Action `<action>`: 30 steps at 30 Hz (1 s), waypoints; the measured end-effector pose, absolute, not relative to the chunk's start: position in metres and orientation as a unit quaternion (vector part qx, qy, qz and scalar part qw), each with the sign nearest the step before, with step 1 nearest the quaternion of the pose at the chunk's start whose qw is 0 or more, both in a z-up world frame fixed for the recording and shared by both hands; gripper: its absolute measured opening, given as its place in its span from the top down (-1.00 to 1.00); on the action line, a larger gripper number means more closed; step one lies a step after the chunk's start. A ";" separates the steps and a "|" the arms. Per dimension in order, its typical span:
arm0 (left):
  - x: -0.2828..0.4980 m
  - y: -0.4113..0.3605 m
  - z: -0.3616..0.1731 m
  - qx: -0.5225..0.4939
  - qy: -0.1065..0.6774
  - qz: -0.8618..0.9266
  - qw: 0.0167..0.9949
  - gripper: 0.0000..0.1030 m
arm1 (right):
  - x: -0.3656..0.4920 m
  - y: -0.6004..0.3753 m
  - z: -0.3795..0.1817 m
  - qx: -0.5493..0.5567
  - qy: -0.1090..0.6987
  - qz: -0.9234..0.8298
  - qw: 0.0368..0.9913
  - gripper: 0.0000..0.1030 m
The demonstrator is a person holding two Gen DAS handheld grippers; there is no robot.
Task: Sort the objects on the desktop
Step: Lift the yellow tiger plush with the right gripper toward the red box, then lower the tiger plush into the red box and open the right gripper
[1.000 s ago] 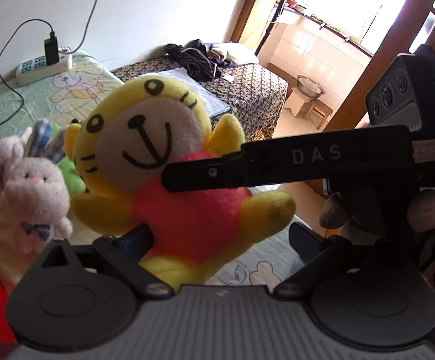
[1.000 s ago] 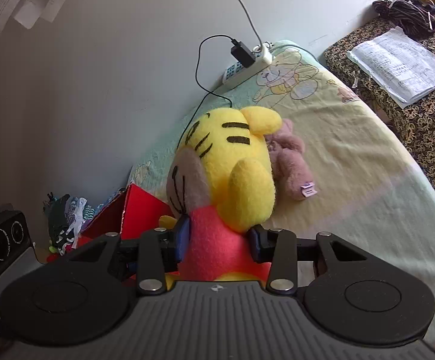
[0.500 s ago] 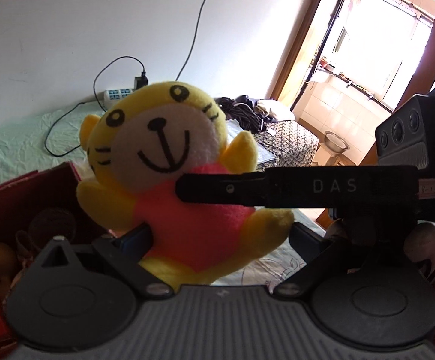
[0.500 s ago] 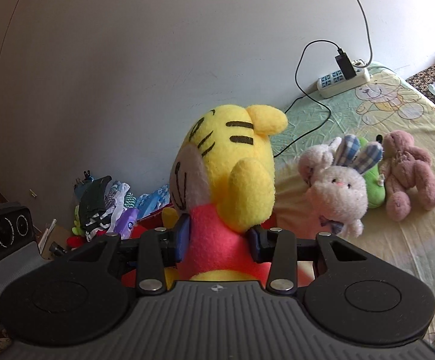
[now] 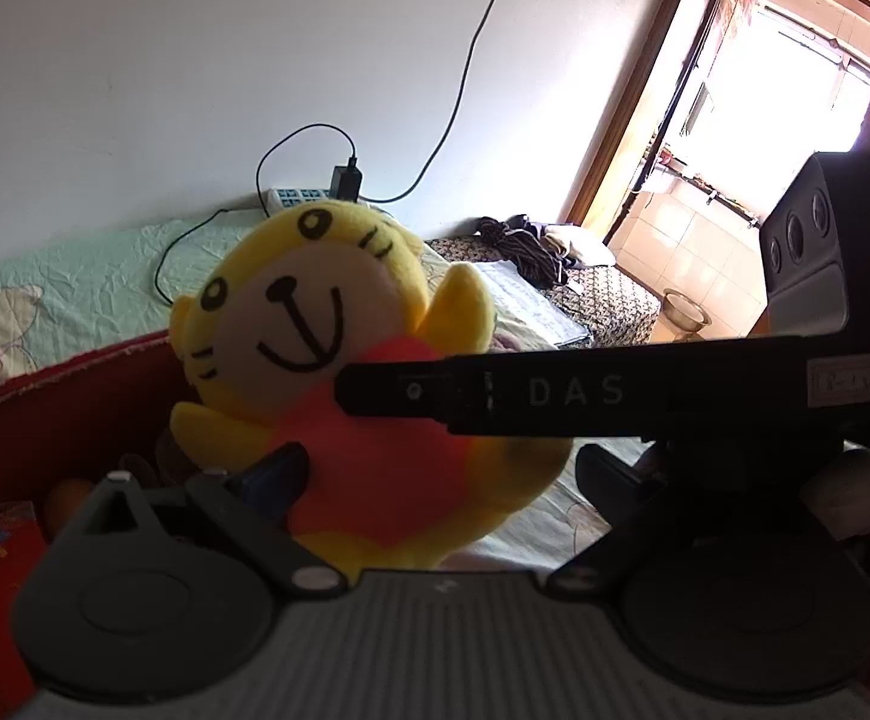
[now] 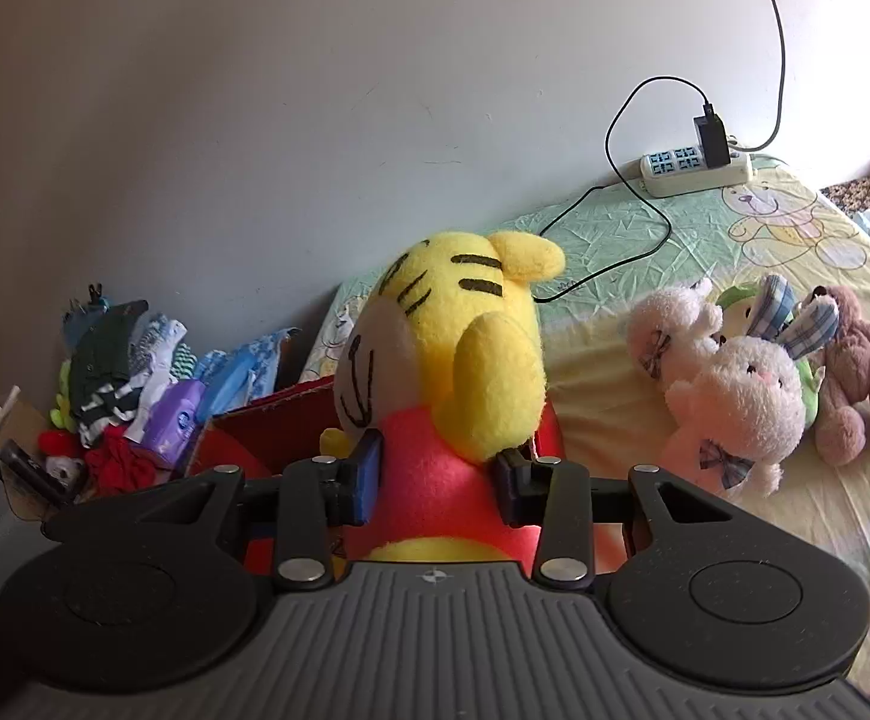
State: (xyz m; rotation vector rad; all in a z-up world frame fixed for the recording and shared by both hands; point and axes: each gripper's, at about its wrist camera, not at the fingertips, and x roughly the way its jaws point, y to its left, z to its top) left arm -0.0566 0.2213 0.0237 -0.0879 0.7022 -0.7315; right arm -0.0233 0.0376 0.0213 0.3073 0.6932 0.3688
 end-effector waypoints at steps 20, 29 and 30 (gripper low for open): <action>-0.010 0.254 -0.036 -0.071 0.418 -0.350 0.835 -0.82 | 0.004 0.100 -0.014 -0.017 0.358 0.119 0.926 0.23; -0.006 0.254 -0.046 -0.076 0.444 -0.356 0.819 -0.83 | 0.004 0.094 -0.024 0.023 0.389 0.120 0.913 0.05; -0.006 0.253 -0.046 -0.076 0.445 -0.356 0.818 -0.83 | 0.003 0.093 -0.022 0.024 0.386 0.120 0.914 0.03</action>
